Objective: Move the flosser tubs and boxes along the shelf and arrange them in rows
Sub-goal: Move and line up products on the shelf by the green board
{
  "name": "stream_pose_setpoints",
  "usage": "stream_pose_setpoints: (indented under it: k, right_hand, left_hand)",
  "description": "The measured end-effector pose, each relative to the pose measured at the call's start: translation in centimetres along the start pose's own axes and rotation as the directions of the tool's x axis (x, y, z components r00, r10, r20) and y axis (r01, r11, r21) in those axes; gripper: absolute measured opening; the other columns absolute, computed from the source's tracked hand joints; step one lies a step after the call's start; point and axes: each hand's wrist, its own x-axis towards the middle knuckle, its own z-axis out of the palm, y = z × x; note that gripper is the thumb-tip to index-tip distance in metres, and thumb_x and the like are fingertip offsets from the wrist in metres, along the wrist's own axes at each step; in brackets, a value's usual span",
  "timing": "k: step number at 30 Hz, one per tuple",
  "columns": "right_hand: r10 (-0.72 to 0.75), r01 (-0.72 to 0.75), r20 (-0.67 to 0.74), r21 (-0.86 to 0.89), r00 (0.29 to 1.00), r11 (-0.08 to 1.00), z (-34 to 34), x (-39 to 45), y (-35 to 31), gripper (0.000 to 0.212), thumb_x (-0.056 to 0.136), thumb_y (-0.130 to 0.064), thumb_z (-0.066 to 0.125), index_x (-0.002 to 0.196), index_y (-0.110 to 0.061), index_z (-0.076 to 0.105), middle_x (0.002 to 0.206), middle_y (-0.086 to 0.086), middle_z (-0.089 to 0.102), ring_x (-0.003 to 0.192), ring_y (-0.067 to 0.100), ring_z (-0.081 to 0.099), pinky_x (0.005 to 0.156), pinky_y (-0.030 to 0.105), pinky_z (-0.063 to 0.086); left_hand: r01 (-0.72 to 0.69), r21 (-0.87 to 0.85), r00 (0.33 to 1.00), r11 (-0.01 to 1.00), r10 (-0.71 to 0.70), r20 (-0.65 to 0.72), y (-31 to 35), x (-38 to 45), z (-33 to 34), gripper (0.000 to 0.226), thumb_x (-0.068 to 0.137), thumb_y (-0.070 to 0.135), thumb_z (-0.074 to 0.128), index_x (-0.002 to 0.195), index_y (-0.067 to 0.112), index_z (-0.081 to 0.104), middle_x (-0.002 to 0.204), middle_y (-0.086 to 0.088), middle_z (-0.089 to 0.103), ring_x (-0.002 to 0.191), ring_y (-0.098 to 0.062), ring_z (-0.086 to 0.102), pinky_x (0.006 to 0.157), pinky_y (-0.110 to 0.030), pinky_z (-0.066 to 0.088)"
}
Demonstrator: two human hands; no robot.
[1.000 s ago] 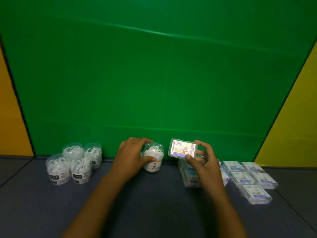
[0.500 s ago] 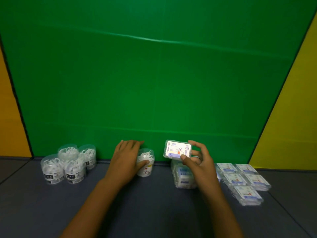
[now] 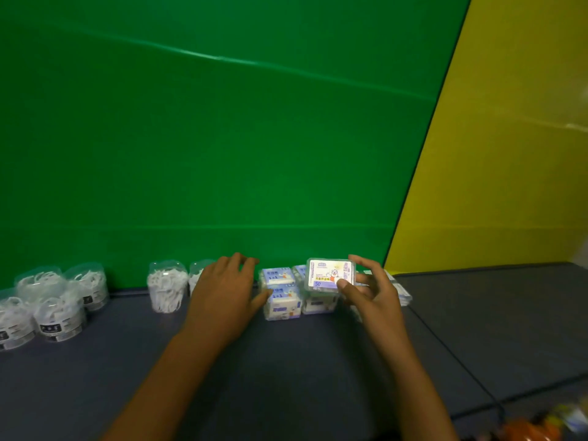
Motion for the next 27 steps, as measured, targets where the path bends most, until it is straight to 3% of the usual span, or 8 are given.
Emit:
stream_pose_setpoints:
  k: [6, 12, 18, 23, 27]
  right_hand:
    - [-0.028, 0.03, -0.039, 0.057, 0.999, 0.998, -6.3, 0.3, 0.6, 0.04, 0.088, -0.007, 0.07, 0.121, -0.027, 0.06, 0.098, 0.001, 0.072, 0.085, 0.011, 0.072, 0.061, 0.024, 0.056]
    - [-0.001, 0.0, 0.017, 0.047, 1.0, 0.999, -13.2, 3.0, 3.0, 0.039, 0.088, -0.007, 0.07, 0.121, -0.025, 0.061, 0.098, 0.007, 0.074, 0.091, 0.019, 0.072, 0.067, 0.025, 0.055]
    - [0.049, -0.049, 0.062, 0.009, 0.997, 0.999, -19.7, 5.4, 6.0, 0.034, 0.088, -0.004, 0.068, 0.116, -0.022, 0.063, 0.091, 0.0, 0.075, 0.084, 0.009, 0.072, 0.068, 0.017, 0.054]
    - [0.183, -0.177, 0.136, -0.056, 0.974, 0.983, -21.2, 6.8, 10.6, 0.031, 0.088, -0.007, 0.069, 0.115, -0.022, 0.063, 0.096, 0.008, 0.075, 0.081, 0.011, 0.073, 0.064, 0.018, 0.055]
    - [0.191, -0.168, 0.194, -0.129, 0.962, 0.977, -21.0, 7.7, 12.9, 0.025, 0.09, -0.009, 0.067, 0.113, -0.019, 0.063, 0.096, 0.002, 0.073, 0.075, 0.001, 0.07, 0.061, 0.014, 0.052]
  left_hand:
    - [-0.038, -0.033, 0.999, 0.999, 0.038, 0.008, 5.7, 1.0, 1.7, 0.052, 0.09, 0.054, 0.05, 0.133, 0.025, 0.046, 0.126, 0.0, 0.054, 0.113, -0.022, 0.051, 0.093, -0.036, 0.041]
    - [-0.008, -0.048, 1.0, 0.999, 0.009, 0.009, 12.5, 2.9, 4.1, 0.051, 0.088, 0.051, 0.054, 0.131, 0.025, 0.05, 0.123, -0.001, 0.056, 0.111, -0.023, 0.052, 0.089, -0.038, 0.042]
    - [0.042, -0.057, 0.999, 0.997, -0.041, 0.01, 18.7, 3.9, 6.4, 0.047, 0.089, 0.05, 0.054, 0.128, 0.024, 0.05, 0.122, -0.002, 0.055, 0.111, -0.024, 0.051, 0.091, -0.038, 0.043]
    - [0.118, -0.063, 0.992, 0.991, -0.114, 0.061, 21.5, 3.5, 7.5, 0.05, 0.09, 0.051, 0.052, 0.132, 0.024, 0.047, 0.126, -0.002, 0.053, 0.112, -0.023, 0.052, 0.09, -0.037, 0.044]
    - [0.146, -0.042, 0.988, 0.988, -0.144, 0.053, 22.4, 3.2, 7.5, 0.049, 0.091, 0.05, 0.053, 0.131, 0.023, 0.047, 0.125, -0.003, 0.052, 0.109, -0.023, 0.052, 0.087, -0.037, 0.045]
